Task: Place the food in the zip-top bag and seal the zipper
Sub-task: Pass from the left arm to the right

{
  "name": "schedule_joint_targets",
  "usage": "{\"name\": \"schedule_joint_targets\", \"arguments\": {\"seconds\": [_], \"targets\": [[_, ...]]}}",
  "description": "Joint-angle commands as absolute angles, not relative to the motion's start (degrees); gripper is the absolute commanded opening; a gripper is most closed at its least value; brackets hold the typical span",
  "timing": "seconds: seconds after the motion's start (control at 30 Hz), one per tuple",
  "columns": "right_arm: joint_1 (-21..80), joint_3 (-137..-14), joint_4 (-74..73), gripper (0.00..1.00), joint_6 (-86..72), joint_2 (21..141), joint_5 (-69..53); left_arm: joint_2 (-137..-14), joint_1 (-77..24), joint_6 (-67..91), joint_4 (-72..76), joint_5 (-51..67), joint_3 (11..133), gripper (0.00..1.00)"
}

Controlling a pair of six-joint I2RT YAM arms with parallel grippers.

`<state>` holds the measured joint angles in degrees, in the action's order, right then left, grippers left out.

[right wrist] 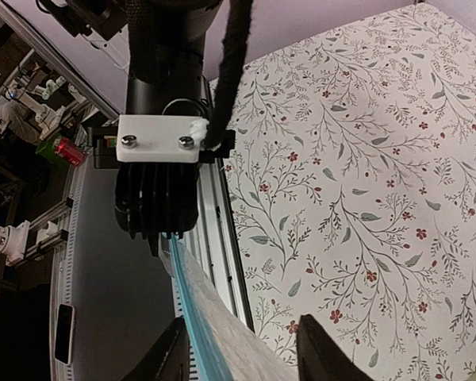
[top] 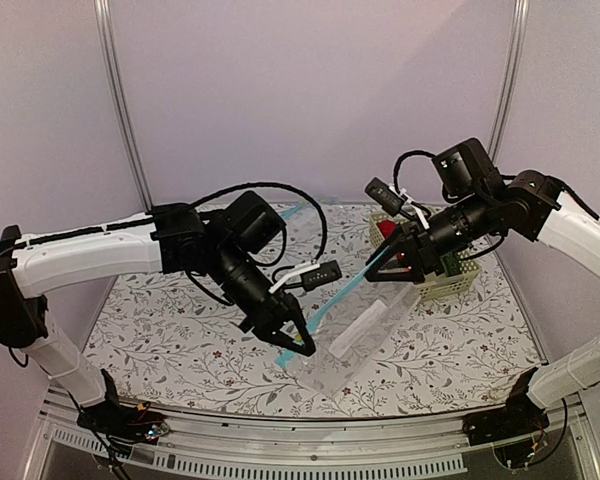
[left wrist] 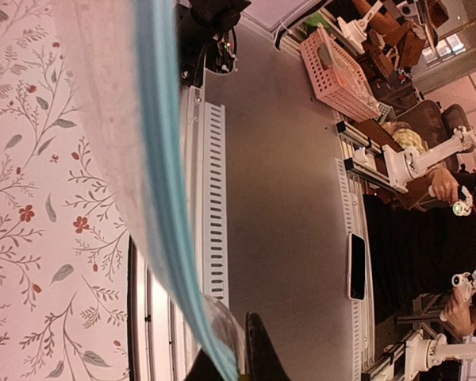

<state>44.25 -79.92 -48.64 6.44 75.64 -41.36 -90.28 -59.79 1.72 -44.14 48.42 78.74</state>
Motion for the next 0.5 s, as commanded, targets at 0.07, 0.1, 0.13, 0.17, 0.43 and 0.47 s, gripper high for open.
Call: {"name": "schedule_joint_targets", "arguments": {"seconds": [0.07, 0.1, 0.13, 0.17, 0.43, 0.47], "targets": [[44.47, -79.4, -45.7, 0.13, 3.8, 74.97, -40.8, -90.05, -58.0, 2.51, -42.56, 47.9, 78.8, 0.26], [44.54, -78.6, -44.75, 0.08, 3.1, 74.37, -39.74, -89.27, -57.75, 3.33, -41.04, 47.08, 77.9, 0.4], [44.5, -77.63, -43.65, 0.03, 2.39, 73.66, -38.74, -88.36, -57.46, 4.69, -38.03, 45.73, 76.64, 0.52], [44.53, -76.56, -42.17, 0.0, 1.78, 73.0, -37.74, -87.2, -57.16, 5.84, -35.43, 44.92, 75.32, 0.62], [44.45, -67.53, -27.23, 0.0, -9.27, 63.53, -33.72, -73.66, -53.15, 17.93, -9.74, 30.29, 58.39, 0.99], [44.49, -67.05, -26.2, 0.0, -9.9, 62.99, -33.64, -72.22, -52.8, 18.63, -7.86, 28.72, 56.68, 0.99]]}}
